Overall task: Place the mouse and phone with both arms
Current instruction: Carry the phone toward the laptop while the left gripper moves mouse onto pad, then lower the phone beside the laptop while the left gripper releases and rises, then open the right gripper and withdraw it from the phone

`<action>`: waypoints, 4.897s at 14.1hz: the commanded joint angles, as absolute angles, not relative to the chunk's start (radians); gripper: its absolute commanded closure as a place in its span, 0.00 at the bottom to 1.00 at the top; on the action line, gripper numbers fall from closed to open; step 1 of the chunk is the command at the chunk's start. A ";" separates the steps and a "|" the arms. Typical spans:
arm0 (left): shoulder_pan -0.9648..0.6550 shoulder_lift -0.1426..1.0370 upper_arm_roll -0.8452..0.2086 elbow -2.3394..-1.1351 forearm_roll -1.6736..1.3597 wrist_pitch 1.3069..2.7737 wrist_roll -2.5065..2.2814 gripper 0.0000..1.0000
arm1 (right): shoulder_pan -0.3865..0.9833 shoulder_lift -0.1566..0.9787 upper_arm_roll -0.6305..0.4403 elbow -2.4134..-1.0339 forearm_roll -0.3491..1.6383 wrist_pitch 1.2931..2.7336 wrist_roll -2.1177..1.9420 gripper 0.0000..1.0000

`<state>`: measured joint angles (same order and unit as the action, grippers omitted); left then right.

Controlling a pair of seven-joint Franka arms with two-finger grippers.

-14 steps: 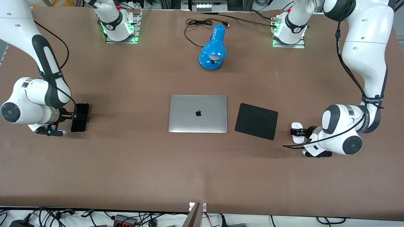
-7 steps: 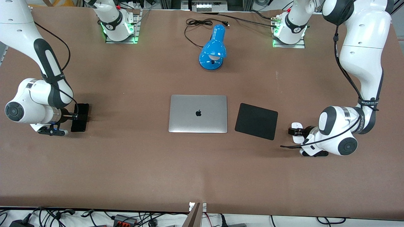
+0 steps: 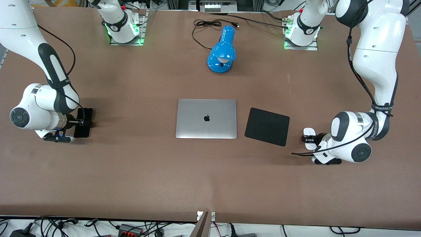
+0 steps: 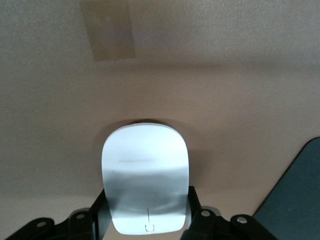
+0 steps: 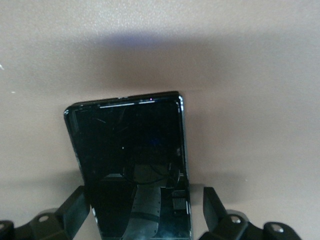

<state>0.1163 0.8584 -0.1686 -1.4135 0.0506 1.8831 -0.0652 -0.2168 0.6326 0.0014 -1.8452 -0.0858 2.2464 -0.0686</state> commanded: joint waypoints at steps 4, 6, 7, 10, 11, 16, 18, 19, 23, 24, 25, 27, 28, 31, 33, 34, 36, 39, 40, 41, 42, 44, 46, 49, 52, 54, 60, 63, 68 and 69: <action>0.097 0.828 -0.230 -1.374 0.061 1.737 -0.086 0.59 | -0.225 0.638 0.012 -1.853 -0.087 2.261 -0.086 0.00; 0.104 0.827 -0.285 -1.382 0.034 1.732 -0.103 0.54 | -0.225 0.638 0.012 -1.855 -0.089 2.255 -0.087 0.28; 0.100 0.828 -0.299 -1.388 0.028 1.732 -0.116 0.54 | -0.227 0.638 0.014 -1.853 -0.089 2.253 -0.086 0.44; 0.051 0.834 -0.325 -1.393 0.018 1.738 -0.214 0.54 | -0.225 0.634 0.015 -1.853 -0.089 2.240 -0.086 0.65; 0.035 0.839 -0.325 -1.396 0.017 1.738 -0.224 0.54 | -0.224 0.630 0.017 -1.852 -0.089 2.231 -0.087 0.66; -0.009 0.847 -0.325 -1.416 0.015 1.764 -0.227 0.51 | -0.216 0.517 0.081 -1.844 -0.084 2.131 -0.150 0.67; -0.014 0.860 -0.325 -1.416 0.015 1.799 -0.227 0.51 | -0.215 0.509 0.147 -1.838 -0.081 2.132 -0.130 0.67; -0.015 0.862 -0.325 -1.416 0.015 1.818 -0.227 0.51 | -0.213 0.517 0.182 -1.829 -0.074 2.137 -0.129 0.67; -0.023 0.868 -0.325 -1.416 0.009 1.816 -0.229 0.00 | -0.111 0.569 0.250 -1.770 -0.063 2.144 0.012 0.67; -0.018 0.861 -0.325 -1.410 0.009 1.807 -0.229 0.00 | -0.076 0.577 0.250 -1.754 -0.061 2.145 0.065 0.67; -0.011 0.848 -0.325 -1.402 0.009 1.795 -0.229 0.00 | -0.037 0.587 0.249 -1.743 -0.061 2.145 0.142 0.67; 0.038 0.807 -0.328 -1.390 0.009 1.700 -0.227 0.00 | 0.023 0.603 0.249 -1.735 -0.064 2.145 0.301 0.67; 0.066 0.790 -0.328 -1.364 0.011 1.650 -0.213 0.00 | 0.052 0.604 0.250 -1.735 -0.063 2.154 0.343 0.67; 0.112 0.712 -0.336 -1.312 0.015 1.505 -0.120 0.00 | 0.129 0.627 0.250 -1.733 -0.063 2.178 0.457 0.66; 0.112 0.609 -0.334 -1.336 0.012 1.474 -0.120 0.00 | 0.173 0.655 0.249 -1.736 -0.061 2.230 0.500 0.66; 0.110 0.577 -0.336 -1.339 0.011 1.433 -0.124 0.00 | 0.181 0.667 0.249 -1.738 -0.063 2.241 0.517 0.66; 0.109 0.516 -0.337 -1.344 0.009 1.367 -0.129 0.00 | 0.198 0.669 0.249 -1.738 -0.063 2.244 0.511 0.66; 0.106 0.379 -0.339 -1.382 0.008 1.310 -0.185 0.00 | 0.201 0.686 0.249 -1.736 -0.067 2.249 0.502 0.66; 0.107 0.338 -0.339 -1.409 0.006 1.310 -0.189 0.00 | 0.209 0.689 0.250 -1.736 -0.071 2.259 0.502 0.66; 0.112 0.306 -0.339 -1.428 0.005 1.310 -0.189 0.00 | 0.222 0.689 0.249 -1.736 -0.075 2.261 0.500 0.66; 0.113 0.266 -0.337 -1.460 -0.006 1.319 -0.189 0.00 | 0.227 0.689 0.249 -1.736 -0.078 2.261 0.499 0.66; 0.135 0.168 -0.337 -1.576 -0.009 1.395 -0.189 0.00 | 0.226 0.693 0.249 -1.736 -0.080 2.263 0.483 0.66; 0.140 0.045 -0.337 -1.778 -0.035 1.556 -0.187 0.00 | 0.227 0.695 0.249 -1.735 -0.077 2.261 0.489 0.36; 0.144 0.008 -0.325 -1.817 -0.035 1.661 -0.169 0.00 | 0.224 0.672 0.247 -1.700 -0.078 2.232 0.483 0.00; 0.198 0.002 -0.324 -1.747 -0.038 1.637 -0.181 0.00 | 0.215 0.589 0.245 -1.608 -0.078 2.058 0.469 0.00; 0.215 0.003 -0.324 -1.669 -0.034 1.585 -0.181 0.00 | 0.201 0.543 0.241 -1.513 -0.078 1.941 0.468 0.00; 0.204 0.067 -0.333 -1.541 -0.043 1.545 -0.166 0.00 | 0.072 0.456 0.241 -1.396 -0.074 1.752 0.414 0.00; 0.210 0.139 -0.334 -1.436 -0.043 1.530 -0.164 0.00 | 0.014 0.400 0.235 -1.388 -0.090 1.764 0.317 0.00; 0.215 0.140 -0.334 -1.436 -0.043 1.463 -0.160 0.00 | 0.009 0.270 0.057 -1.388 -0.078 1.711 0.080 0.00; 0.215 0.140 -0.334 -1.436 -0.044 1.462 -0.160 0.00 | 0.011 0.265 0.029 -1.384 -0.078 1.663 0.077 0.00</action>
<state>0.2096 0.1296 -0.3298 -1.4686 -0.0219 1.4901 -0.1767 0.0018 0.3043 0.0718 -1.3775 -0.0827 1.7296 0.1021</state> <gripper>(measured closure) 0.000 0.000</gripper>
